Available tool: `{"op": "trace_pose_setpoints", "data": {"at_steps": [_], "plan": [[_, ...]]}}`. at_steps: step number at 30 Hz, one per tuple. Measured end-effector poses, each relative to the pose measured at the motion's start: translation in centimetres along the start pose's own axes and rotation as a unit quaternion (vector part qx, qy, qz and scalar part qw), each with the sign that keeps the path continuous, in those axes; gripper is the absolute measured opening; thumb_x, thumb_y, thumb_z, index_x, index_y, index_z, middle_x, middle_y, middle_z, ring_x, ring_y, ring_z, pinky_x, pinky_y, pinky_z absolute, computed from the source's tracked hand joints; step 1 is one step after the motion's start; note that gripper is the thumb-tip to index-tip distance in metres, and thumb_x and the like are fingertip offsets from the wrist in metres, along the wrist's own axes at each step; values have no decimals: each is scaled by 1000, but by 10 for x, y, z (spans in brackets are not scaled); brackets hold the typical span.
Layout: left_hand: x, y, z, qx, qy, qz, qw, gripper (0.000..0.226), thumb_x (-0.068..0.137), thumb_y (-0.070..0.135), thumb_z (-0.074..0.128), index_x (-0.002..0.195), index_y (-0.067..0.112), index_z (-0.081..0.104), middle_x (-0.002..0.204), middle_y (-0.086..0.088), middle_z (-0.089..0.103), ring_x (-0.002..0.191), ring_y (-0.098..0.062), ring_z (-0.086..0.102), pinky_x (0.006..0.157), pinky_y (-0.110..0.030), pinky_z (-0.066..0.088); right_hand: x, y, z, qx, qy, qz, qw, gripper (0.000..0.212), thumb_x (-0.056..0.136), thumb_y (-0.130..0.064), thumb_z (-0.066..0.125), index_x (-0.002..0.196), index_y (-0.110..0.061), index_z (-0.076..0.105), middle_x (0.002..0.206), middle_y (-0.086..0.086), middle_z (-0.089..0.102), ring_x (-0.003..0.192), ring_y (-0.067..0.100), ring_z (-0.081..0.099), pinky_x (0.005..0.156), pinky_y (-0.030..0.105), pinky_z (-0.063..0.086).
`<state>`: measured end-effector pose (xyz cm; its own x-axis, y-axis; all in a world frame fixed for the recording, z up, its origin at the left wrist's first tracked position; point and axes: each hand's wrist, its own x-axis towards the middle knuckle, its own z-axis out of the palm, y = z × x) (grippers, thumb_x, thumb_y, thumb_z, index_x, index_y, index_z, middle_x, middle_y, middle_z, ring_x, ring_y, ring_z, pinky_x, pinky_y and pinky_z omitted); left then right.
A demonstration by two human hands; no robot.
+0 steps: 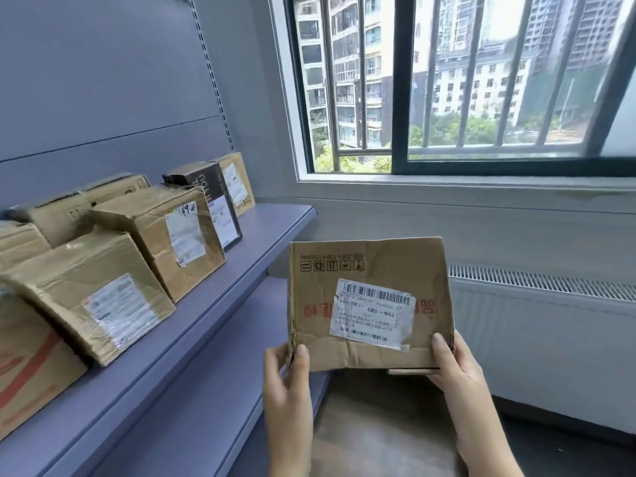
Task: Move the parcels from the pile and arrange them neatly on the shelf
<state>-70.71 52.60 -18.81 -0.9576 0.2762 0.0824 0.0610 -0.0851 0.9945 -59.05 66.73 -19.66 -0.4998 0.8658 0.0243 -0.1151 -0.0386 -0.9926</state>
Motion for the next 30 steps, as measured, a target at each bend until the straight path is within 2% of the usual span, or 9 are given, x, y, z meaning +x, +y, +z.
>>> {"op": "trace_pose_setpoints", "data": {"at_steps": [5,10,13,16,18,21,24,28,30], "plan": [[48,-5,69,-11,40,1,999,7,94,31,52,90,25,54,81,24,67,77,5,63,67,-22,45,92,-5,-16,-40,-25,-14,999,29,94,-42,50,122,-40,59,116,-19,67,118,9,57,107,39,40],[87,-4,122,-5,76,-4,997,3,92,22,58,89,23,57,88,11,68,81,0,63,71,-23,47,175,-21,-22,-40,-38,-26,998,22,97,-28,52,111,-43,61,108,-24,67,114,7,58,108,42,39],[109,-7,128,14,89,3,996,1,91,24,58,91,23,58,86,12,71,80,2,65,71,-20,47,204,-17,-6,-15,-68,-11,997,24,98,-27,51,117,-38,59,110,-23,65,106,0,58,106,42,41],[140,-5,121,19,112,14,993,9,91,29,61,91,20,58,90,3,71,86,-11,66,79,-33,51,229,-11,19,-6,-109,-16,994,25,97,-22,53,117,-36,60,110,-25,66,98,-18,57,94,21,43],[162,-4,119,20,125,34,991,21,84,42,64,91,23,59,87,7,71,86,-12,66,83,-38,51,248,-7,38,-2,-125,-16,992,26,97,-20,53,117,-34,61,108,-26,67,101,-18,56,90,13,42],[199,-7,122,16,140,56,989,21,75,48,56,89,31,60,88,12,71,89,-11,65,87,-42,51,283,-8,68,7,-142,-20,990,29,98,-20,51,123,-27,61,119,-13,66,113,1,57,103,31,40],[242,-6,130,-17,154,62,986,16,74,50,58,83,36,59,88,11,71,87,-11,65,88,-44,51,322,-14,100,21,-160,-40,986,27,98,-17,48,117,-30,60,124,-7,65,117,6,56,106,34,39],[294,-1,136,-27,170,100,980,38,66,63,55,88,32,57,83,13,70,78,-4,64,73,-31,47,368,-18,140,24,-175,-61,982,25,98,-18,47,112,-32,62,122,-3,66,123,18,56,111,46,36],[317,4,135,-27,173,110,978,37,74,56,62,92,25,56,83,14,70,77,-3,64,69,-27,46,381,-21,157,16,-173,-68,983,24,94,-31,49,113,-38,61,125,-7,65,126,18,54,111,46,36]]}}
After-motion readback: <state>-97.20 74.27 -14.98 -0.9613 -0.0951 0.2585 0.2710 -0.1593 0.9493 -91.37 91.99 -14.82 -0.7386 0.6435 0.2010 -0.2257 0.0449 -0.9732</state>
